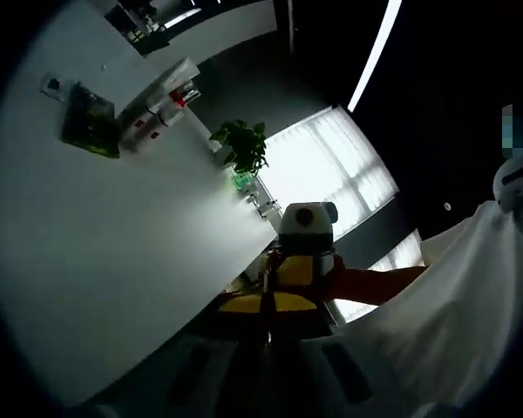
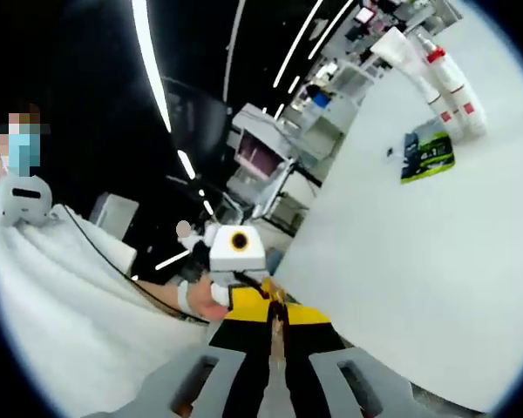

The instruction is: Arrange the skincare products in the storage area until every visible bottle or jar stands upright without overlapping.

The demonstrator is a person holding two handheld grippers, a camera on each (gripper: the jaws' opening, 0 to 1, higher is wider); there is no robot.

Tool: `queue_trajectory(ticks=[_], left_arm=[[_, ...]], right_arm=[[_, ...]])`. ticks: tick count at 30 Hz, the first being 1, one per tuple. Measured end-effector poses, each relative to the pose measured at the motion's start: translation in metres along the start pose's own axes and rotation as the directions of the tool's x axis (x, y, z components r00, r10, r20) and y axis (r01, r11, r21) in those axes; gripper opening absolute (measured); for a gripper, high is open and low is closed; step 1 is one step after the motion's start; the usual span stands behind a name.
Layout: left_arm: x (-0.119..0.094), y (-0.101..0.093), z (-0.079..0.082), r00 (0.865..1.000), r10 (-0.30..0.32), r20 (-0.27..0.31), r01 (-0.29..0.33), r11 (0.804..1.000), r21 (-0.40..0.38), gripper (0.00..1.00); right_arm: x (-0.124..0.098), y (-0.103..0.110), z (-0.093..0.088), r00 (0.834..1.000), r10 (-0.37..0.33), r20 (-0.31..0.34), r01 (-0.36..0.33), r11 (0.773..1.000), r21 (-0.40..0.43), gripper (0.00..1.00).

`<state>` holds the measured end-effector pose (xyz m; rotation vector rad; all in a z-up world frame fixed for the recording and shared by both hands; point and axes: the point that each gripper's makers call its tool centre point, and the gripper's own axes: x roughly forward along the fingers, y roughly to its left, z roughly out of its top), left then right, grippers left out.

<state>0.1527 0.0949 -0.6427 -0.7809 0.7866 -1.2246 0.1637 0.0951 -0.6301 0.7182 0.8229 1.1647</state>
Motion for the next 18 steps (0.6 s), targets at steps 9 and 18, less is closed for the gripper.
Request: queue_trajectory(ticks=[9,18], left_arm=[[0.001,0.008,-0.002,1.0,0.026,-0.005,-0.026,0.999,-0.021,0.0],[-0.005,0.007,0.001,1.0,0.014,0.006,-0.014,1.0,-0.026,0.0]], right_arm=[[-0.004,-0.005,0.002,1.0,-0.025,0.006,0.025,0.999,-0.02,0.0],[0.001,-0.005,0.001,1.0,-0.009,-0.001,0.009,1.0,-0.02,0.09]])
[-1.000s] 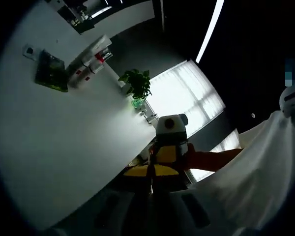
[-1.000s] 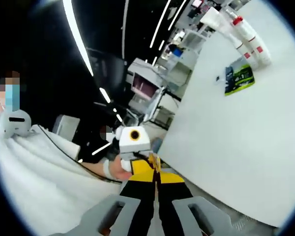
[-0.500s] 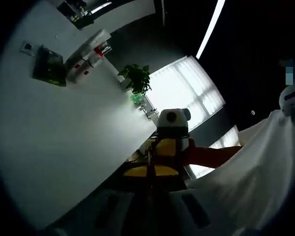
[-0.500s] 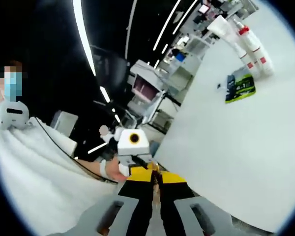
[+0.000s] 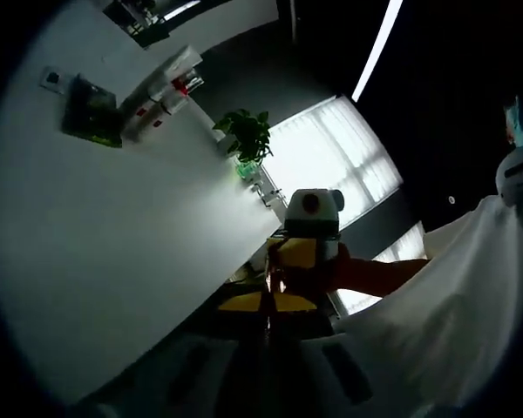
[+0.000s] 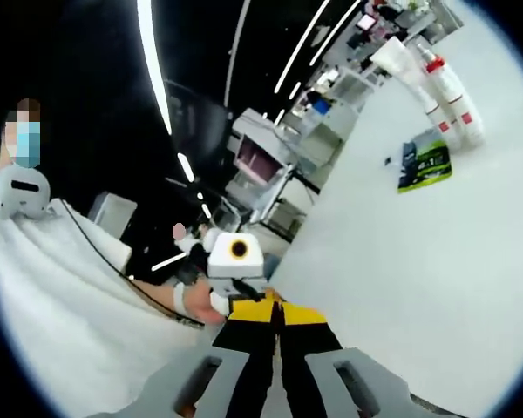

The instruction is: Arrange the skincare products in the storage area until every visible bottle or jar stands upright without overlapping.

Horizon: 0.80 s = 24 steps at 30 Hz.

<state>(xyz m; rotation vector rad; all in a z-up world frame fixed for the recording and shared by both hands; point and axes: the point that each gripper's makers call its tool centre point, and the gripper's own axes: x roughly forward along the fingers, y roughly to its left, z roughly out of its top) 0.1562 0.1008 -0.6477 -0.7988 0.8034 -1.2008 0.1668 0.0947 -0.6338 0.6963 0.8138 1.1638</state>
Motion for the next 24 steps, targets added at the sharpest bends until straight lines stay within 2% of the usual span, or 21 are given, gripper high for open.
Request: queue_trajectory(ticks=[2,3,4,5,6,7,9,12,15,18,20,24], left_arm=[[-0.002,0.002,0.004,1.0,0.002,0.023,-0.002,1.0,-0.015,0.0],[-0.004,0.004,0.006,0.999,0.011,0.032,-0.01,1.0,-0.019,0.0],[-0.004,0.004,0.007,0.999,0.01,0.035,-0.009,1.0,-0.023,0.0],[-0.004,0.004,0.007,0.999,0.009,0.039,-0.008,1.0,-0.026,0.0],[-0.004,0.008,0.005,0.999,0.034,0.027,-0.033,0.999,-0.017,0.0],[-0.004,0.006,0.006,0.999,0.027,0.028,-0.026,0.999,-0.022,0.0],[-0.002,0.005,0.005,0.999,0.024,0.03,-0.023,1.0,-0.019,0.0],[0.0,0.005,0.006,0.999,0.017,0.039,-0.015,0.999,-0.038,0.0],[0.0,0.008,0.004,0.999,0.022,0.027,-0.021,0.999,-0.045,0.0],[-0.001,0.005,0.004,1.0,0.019,0.023,-0.019,1.0,-0.023,0.0],[-0.001,0.008,0.0,0.999,0.038,0.002,-0.038,0.999,-0.023,0.0],[-0.003,0.016,-0.001,0.998,0.07,-0.004,-0.07,0.997,-0.027,0.0]], right_arm=[[0.003,-0.007,-0.012,0.997,-0.039,-0.063,0.039,0.999,0.005,0.19],[0.005,-0.008,-0.017,0.995,-0.045,-0.085,0.044,0.999,-0.014,0.16],[0.006,-0.006,-0.019,0.994,-0.038,-0.099,0.036,0.999,-0.025,0.08],[0.008,0.001,-0.021,0.994,-0.002,-0.107,-0.003,0.999,-0.04,0.02],[0.009,0.003,-0.019,0.995,0.001,-0.097,-0.003,1.0,-0.024,0.01],[0.007,-0.005,-0.02,0.994,-0.049,-0.099,0.042,0.997,-0.069,0.01],[0.005,-0.002,-0.019,0.995,-0.027,-0.1,0.023,0.999,-0.038,0.0],[0.003,-0.001,-0.017,0.996,-0.023,-0.091,0.019,0.999,-0.037,0.0],[0.0,-0.003,-0.01,0.998,-0.03,-0.053,0.029,0.999,-0.022,0.0],[0.001,-0.002,-0.011,0.998,-0.022,-0.059,0.022,1.0,-0.009,0.0],[0.003,-0.004,-0.016,0.996,-0.043,-0.081,0.042,0.999,-0.017,0.0],[0.006,-0.008,-0.019,0.992,-0.083,-0.098,0.079,0.996,-0.048,0.02]])
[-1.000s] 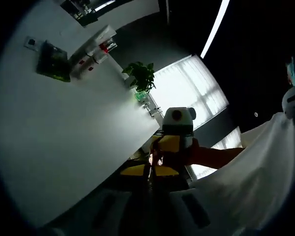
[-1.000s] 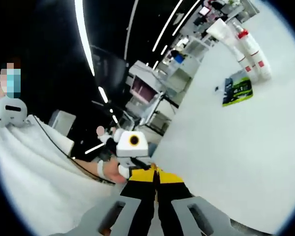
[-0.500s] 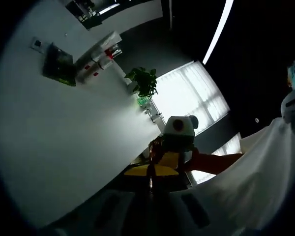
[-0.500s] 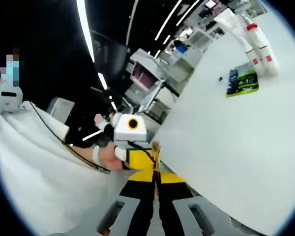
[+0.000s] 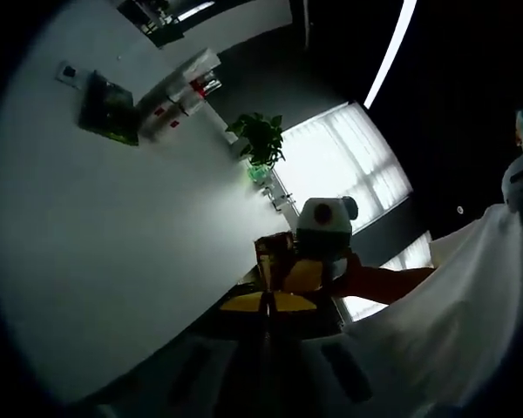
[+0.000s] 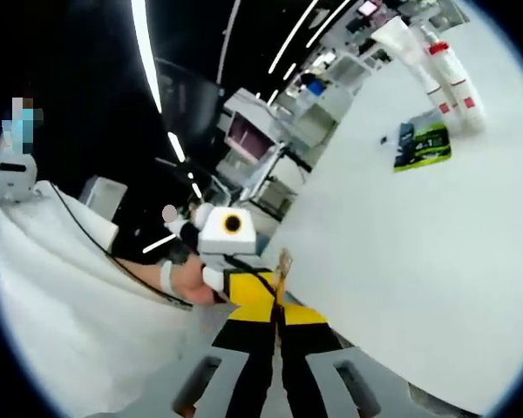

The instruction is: Arrange the skincare products in the storage area until every visible bottle or jar stands upright without overlapping.

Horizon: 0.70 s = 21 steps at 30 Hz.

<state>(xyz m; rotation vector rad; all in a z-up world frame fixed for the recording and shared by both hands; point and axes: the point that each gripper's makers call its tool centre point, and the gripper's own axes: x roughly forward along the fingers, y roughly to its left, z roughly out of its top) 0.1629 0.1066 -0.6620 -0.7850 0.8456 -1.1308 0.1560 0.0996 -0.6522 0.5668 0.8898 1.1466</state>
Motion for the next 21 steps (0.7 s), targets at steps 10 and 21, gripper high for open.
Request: queue_trajectory(ticks=[10,21], left_arm=[[-0.01,0.025,0.01,0.995,0.087,0.056,-0.08,0.991,-0.105,0.0],[-0.032,0.055,0.043,0.984,0.167,0.062,-0.159,0.981,-0.112,0.0]], right_arm=[[-0.008,-0.033,0.012,0.956,-0.282,0.084,0.294,0.916,-0.272,0.37],[0.003,-0.045,-0.005,0.909,-0.416,0.031,0.37,0.768,-0.523,0.49]])
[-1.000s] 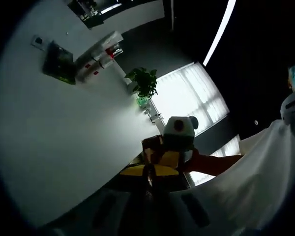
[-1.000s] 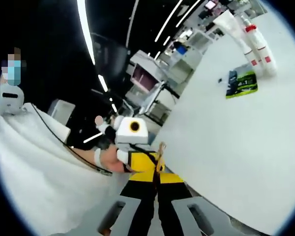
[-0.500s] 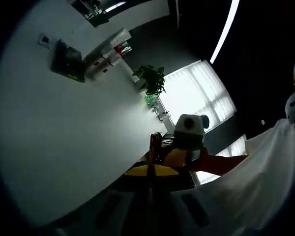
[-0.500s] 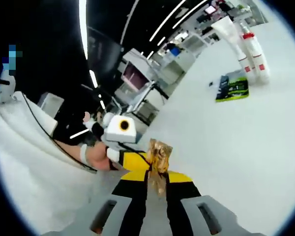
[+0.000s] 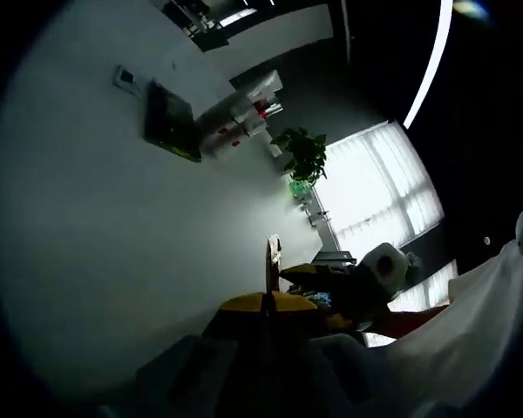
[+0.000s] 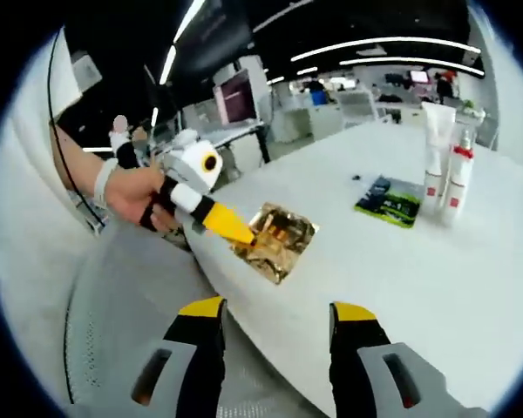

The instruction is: Arrange the skincare products in the storage area until every visible bottle or jar stands upright without overlapping.

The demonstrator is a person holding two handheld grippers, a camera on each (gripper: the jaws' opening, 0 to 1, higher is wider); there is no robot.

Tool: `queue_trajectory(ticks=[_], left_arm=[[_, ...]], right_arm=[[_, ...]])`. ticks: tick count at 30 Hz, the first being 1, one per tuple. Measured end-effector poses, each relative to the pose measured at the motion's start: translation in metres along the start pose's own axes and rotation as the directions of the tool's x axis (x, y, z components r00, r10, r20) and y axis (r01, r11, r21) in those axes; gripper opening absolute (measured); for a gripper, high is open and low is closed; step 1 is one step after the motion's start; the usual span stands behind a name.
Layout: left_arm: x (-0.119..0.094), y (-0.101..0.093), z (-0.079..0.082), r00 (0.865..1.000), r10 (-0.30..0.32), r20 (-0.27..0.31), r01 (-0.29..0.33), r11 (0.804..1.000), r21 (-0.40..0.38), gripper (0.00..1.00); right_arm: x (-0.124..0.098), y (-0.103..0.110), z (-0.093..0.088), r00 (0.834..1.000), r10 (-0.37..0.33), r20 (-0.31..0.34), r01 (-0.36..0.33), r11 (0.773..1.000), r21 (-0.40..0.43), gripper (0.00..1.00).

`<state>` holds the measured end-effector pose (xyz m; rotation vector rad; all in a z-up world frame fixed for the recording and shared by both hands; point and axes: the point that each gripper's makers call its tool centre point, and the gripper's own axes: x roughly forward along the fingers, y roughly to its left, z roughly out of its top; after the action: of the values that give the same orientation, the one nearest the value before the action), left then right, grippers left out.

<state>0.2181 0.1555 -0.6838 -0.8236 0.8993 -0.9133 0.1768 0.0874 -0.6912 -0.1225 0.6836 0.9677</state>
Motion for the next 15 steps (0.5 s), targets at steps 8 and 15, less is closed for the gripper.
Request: queue_trajectory(ticks=[8,15], left_arm=[[-0.004,0.017,0.039,0.999,0.019,0.029,-0.019,1.0,-0.013,0.0],[-0.003,0.045,0.069,0.997,0.07,0.023,-0.069,0.996,-0.05,0.0]], right_arm=[[0.002,-0.007,-0.004,0.999,-0.049,-0.021,0.047,0.997,-0.064,0.48],[0.002,-0.012,-0.008,0.997,-0.063,-0.034,0.061,0.996,-0.068,0.45]])
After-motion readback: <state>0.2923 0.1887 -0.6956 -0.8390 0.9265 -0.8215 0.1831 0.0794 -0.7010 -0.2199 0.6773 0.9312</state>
